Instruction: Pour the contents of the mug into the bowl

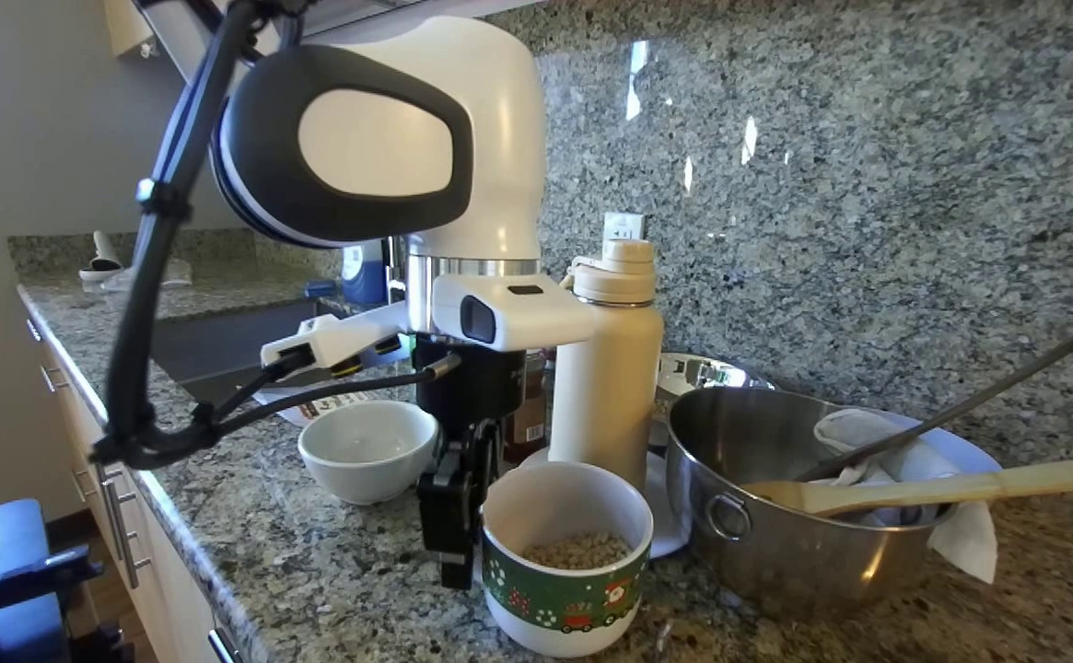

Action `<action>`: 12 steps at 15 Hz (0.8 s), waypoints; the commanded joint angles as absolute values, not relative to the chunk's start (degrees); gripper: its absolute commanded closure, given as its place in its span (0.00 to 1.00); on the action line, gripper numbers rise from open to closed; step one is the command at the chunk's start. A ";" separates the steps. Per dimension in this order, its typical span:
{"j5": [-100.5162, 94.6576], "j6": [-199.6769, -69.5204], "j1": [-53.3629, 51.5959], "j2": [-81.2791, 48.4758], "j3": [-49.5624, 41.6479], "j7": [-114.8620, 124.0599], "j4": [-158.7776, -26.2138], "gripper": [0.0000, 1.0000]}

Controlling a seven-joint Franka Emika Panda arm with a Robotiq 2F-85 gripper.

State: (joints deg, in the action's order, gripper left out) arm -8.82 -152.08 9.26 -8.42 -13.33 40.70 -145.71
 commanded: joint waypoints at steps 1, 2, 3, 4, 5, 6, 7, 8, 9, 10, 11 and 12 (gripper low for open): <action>-10.84 -153.18 7.93 -8.28 -14.57 41.20 -145.97 0.80; -11.44 -153.17 7.78 -8.19 -14.62 41.40 -146.06 0.88; -12.11 -153.14 7.66 -8.11 -14.66 41.55 -146.13 0.94; -12.88 -153.18 7.51 -8.03 -14.75 41.90 -146.27 1.00; -13.52 -153.28 7.40 -7.88 -14.88 42.14 -146.37 1.00; -14.13 -153.33 7.22 -7.80 -14.99 42.25 -146.49 0.98; -14.74 -153.38 7.12 -7.71 -15.07 42.26 -146.60 0.98; -15.24 -153.40 7.08 -7.55 -15.17 42.38 -146.72 1.00; -15.64 -153.43 7.06 -7.42 -15.29 42.44 -146.87 0.98; -16.10 -153.38 7.03 -6.98 -15.43 42.43 -147.20 0.98; -16.71 -153.34 6.93 -6.45 -15.59 42.49 -147.55 0.98; -17.31 -153.21 6.80 -5.95 -15.77 42.70 -147.81 0.98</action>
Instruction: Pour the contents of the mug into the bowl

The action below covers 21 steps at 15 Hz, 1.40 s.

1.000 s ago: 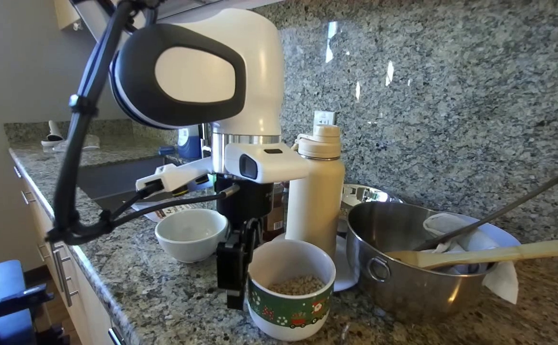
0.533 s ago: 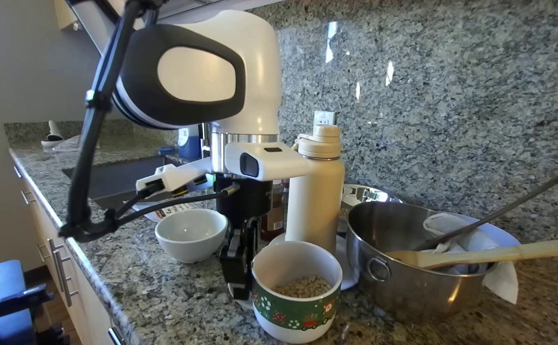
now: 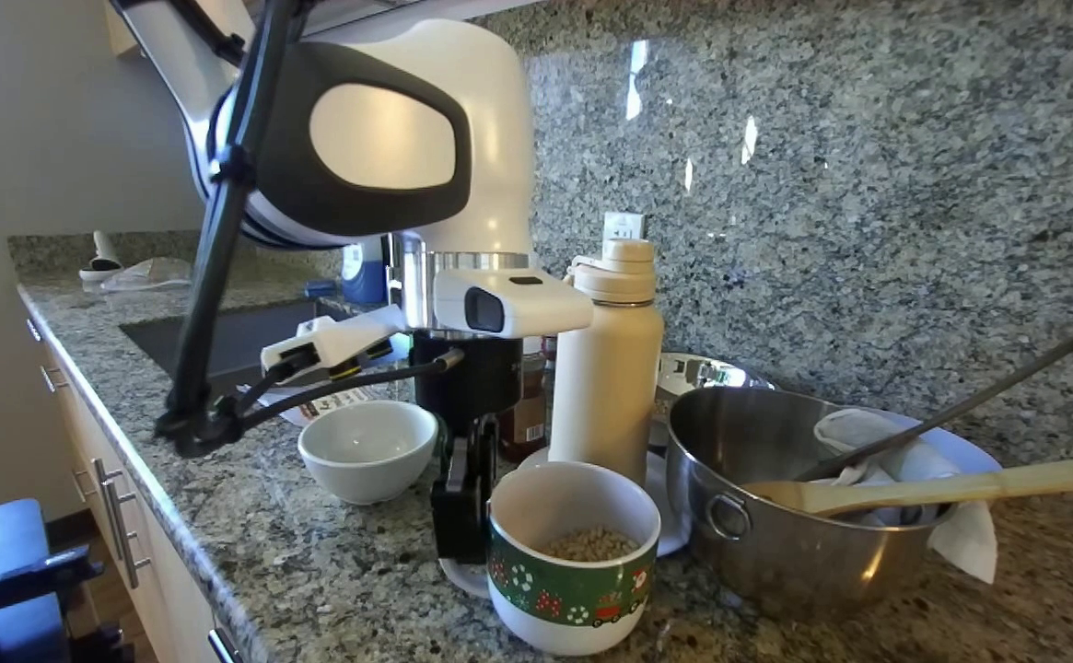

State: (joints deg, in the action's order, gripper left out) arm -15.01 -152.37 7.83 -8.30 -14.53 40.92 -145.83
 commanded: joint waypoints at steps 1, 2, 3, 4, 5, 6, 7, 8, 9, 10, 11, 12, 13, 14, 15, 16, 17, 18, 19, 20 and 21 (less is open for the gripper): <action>-17.94 -153.08 6.68 -5.10 -15.92 42.81 -148.41 0.98; -18.56 -152.94 6.67 -4.29 -16.02 43.01 -148.99 0.98; -19.73 -152.86 6.59 -3.44 -16.21 43.86 -149.58 0.98; -20.53 -152.68 6.63 -2.77 -16.16 44.37 -150.05 0.98; -21.42 -152.44 6.66 -1.87 -16.05 45.23 -150.82 0.98; -22.56 -152.09 6.64 -0.99 -15.89 46.28 -151.51 0.98; -23.47 -151.78 6.69 -0.19 -15.65 47.26 -152.22 0.98; -23.81 -151.32 6.75 0.74 -15.17 47.73 -152.95 0.98; -24.49 -150.87 6.72 1.84 -14.75 48.63 -153.87 0.98; -24.76 -150.65 6.83 2.89 -14.36 48.80 -154.68 0.98; -24.73 -150.45 6.90 3.96 -13.75 49.19 -155.55 0.98; -24.49 -150.12 7.11 5.12 -13.05 48.94 -156.33 0.98; -24.52 -149.89 7.29 6.03 -12.29 49.21 -156.91 0.98; -24.41 -149.35 7.45 7.26 -11.44 49.25 -157.58 0.98; -23.91 -148.81 7.59 8.19 -10.55 49.14 -158.00 0.98; -23.28 -148.07 7.66 9.36 -9.61 48.68 -158.48 0.98; -22.84 -147.29 7.72 10.33 -8.65 48.52 -158.71 0.98; -22.30 -146.22 7.67 11.23 -7.60 48.37 -158.72 0.98; -21.49 -145.00 7.64 12.04 -6.70 47.82 -158.58 0.98; -20.86 -143.66 7.45 12.78 -5.59 47.82 -158.33 0.98; -20.33 -142.32 7.49 13.67 -4.67 47.78 -158.10 0.98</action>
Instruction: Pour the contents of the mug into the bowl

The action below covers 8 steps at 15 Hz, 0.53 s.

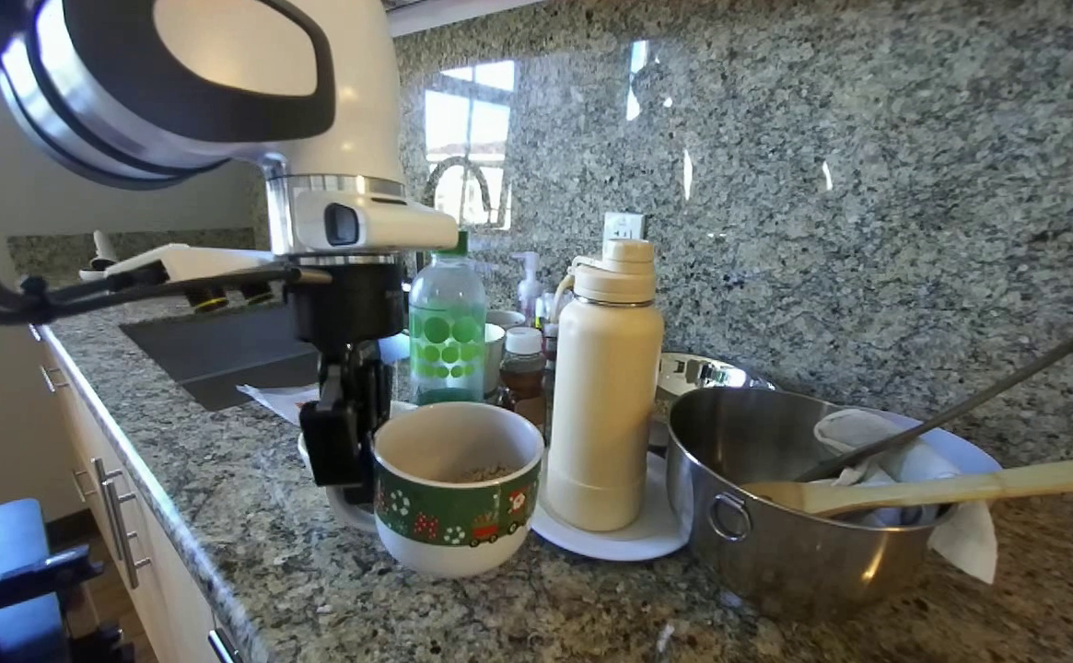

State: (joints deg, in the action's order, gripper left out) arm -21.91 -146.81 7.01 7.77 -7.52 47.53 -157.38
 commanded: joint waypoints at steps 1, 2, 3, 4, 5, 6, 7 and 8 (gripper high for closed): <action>-19.27 -140.86 7.32 13.99 -3.79 47.16 -157.36 0.98; -18.34 -139.48 7.19 14.68 -3.03 46.66 -156.99 0.98; -17.56 -137.99 7.03 15.12 -2.22 46.43 -156.39 0.98; -16.78 -136.63 6.91 15.39 -1.50 46.20 -155.73 0.98; -16.12 -135.37 6.80 15.57 -0.89 45.85 -155.09 0.98; -15.69 -134.28 6.72 15.61 -0.26 45.88 -154.48 0.98; -14.97 -132.95 6.54 15.50 0.19 45.28 -153.63 0.98; -14.36 -131.84 6.41 15.26 0.57 44.59 -152.83 0.98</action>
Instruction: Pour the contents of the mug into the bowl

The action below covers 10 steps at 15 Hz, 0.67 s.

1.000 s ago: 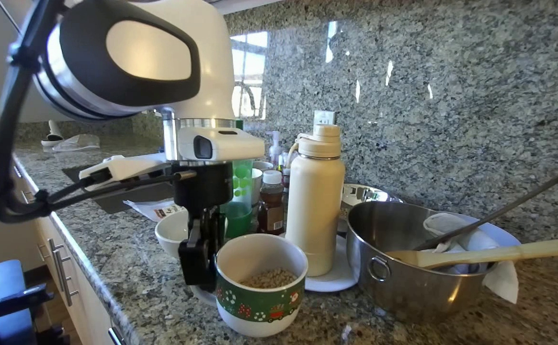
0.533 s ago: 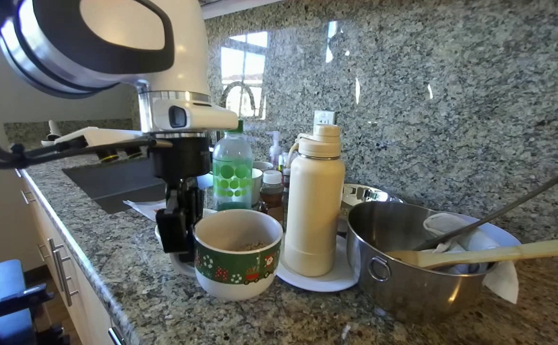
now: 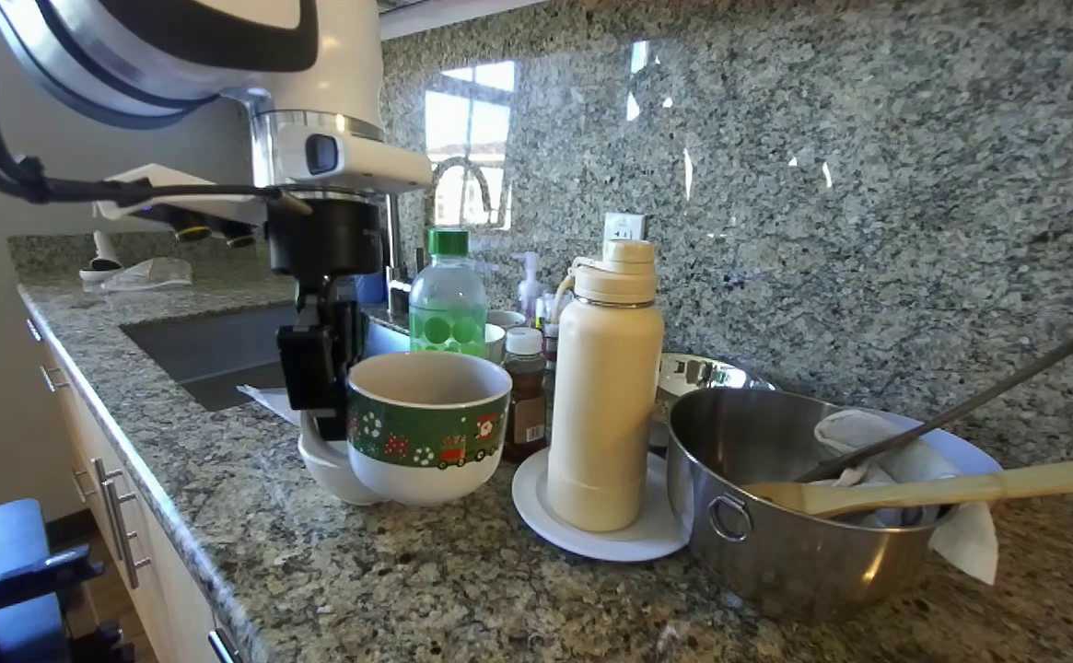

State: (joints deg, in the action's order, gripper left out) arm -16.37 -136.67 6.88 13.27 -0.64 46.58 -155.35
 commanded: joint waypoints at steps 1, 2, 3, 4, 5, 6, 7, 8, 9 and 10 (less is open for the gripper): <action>-13.77 -130.82 6.23 14.79 0.81 43.88 -151.89 0.98; -13.35 -129.97 6.08 14.44 1.02 43.46 -151.11 0.98; -12.49 -129.12 5.79 14.19 1.06 42.23 -150.44 0.98; -11.79 -128.34 5.46 13.86 1.15 41.24 -149.71 0.98; -11.21 -127.53 5.18 13.61 1.27 40.37 -149.09 0.98; -10.48 -126.76 4.86 13.40 1.29 39.20 -148.53 0.98; -9.78 -125.96 4.56 13.11 1.33 38.16 -147.92 0.98; -9.08 -125.04 4.25 12.72 1.35 36.97 -147.29 0.98; -8.43 -124.23 3.95 12.31 1.39 35.94 -146.68 0.98; -7.95 -123.32 3.71 11.78 1.47 35.13 -145.94 0.98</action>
State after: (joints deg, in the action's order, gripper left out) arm -9.84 -127.43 4.30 12.52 0.93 37.93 -149.33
